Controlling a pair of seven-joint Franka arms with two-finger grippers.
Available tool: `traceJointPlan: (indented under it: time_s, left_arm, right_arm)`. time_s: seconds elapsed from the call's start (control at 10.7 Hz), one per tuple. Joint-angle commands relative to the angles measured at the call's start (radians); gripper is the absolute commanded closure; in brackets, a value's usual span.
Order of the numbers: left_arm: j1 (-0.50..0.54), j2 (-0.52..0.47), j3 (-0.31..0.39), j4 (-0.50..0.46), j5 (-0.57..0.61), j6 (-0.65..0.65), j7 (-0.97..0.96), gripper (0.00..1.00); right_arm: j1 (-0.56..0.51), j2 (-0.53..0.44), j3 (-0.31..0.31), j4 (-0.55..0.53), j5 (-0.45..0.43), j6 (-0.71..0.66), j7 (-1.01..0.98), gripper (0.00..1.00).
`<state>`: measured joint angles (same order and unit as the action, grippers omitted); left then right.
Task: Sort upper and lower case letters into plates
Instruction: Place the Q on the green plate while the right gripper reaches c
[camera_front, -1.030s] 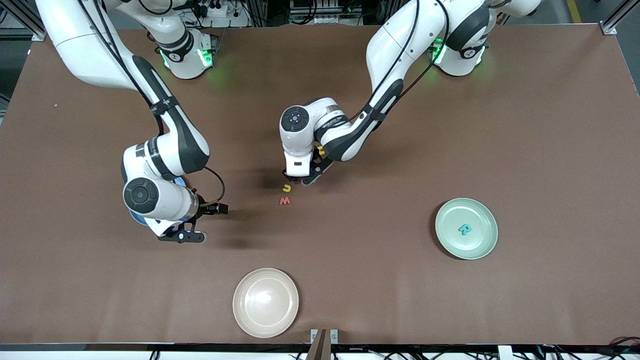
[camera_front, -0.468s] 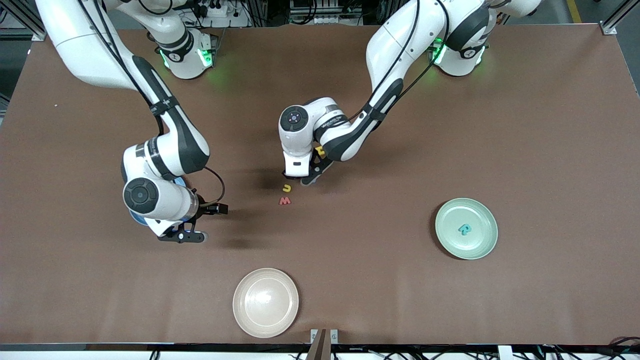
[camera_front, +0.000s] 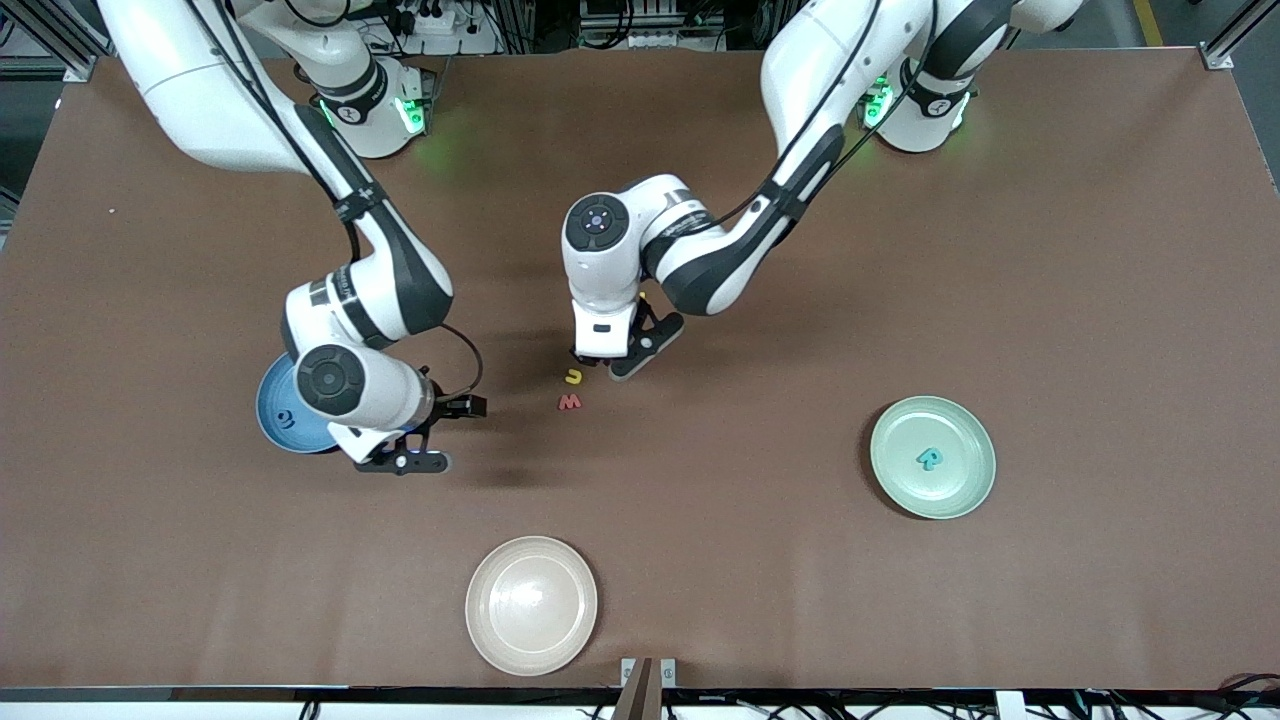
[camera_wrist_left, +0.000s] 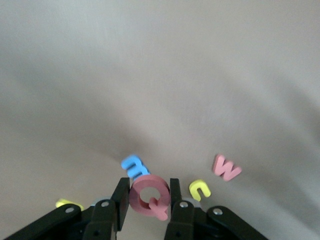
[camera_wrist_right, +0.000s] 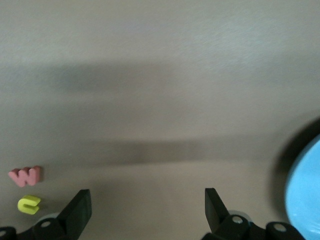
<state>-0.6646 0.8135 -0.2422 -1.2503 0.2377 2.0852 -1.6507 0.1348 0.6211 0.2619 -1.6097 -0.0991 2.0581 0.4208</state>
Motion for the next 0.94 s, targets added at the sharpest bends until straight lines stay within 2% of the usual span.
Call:
traceJointPlan:
  time_s: [0.0,0.19,0.47,0.66,0.84]
  left_arm:
    - [0.097,-0.097,0.0,-0.056,-0.015,-0.107,0.199,1.0]
    - [0.207,-0.167,-0.002,-0.101,-0.017,-0.187,0.397,1.0]
    - [0.382,-0.276,-0.002,-0.237,-0.018,-0.192,0.671,1.0]
    - [0.48,-0.33,-0.002,-0.346,-0.017,-0.191,0.809,1.0]
    - [0.542,-0.34,-0.003,-0.42,-0.015,-0.168,0.855,1.0]
  right_arm:
    - [0.057,0.008,0.004,0.002,0.009,0.002,0.067,0.0]
    - [0.132,0.015,0.004,-0.005,0.009,0.034,0.172,0.0]
    - [0.206,0.015,0.004,-0.096,0.007,0.186,0.291,0.0]
    - [0.219,0.015,0.004,-0.15,0.007,0.278,0.332,0.0]
    - [0.232,0.026,0.004,-0.189,0.007,0.37,0.361,0.0]
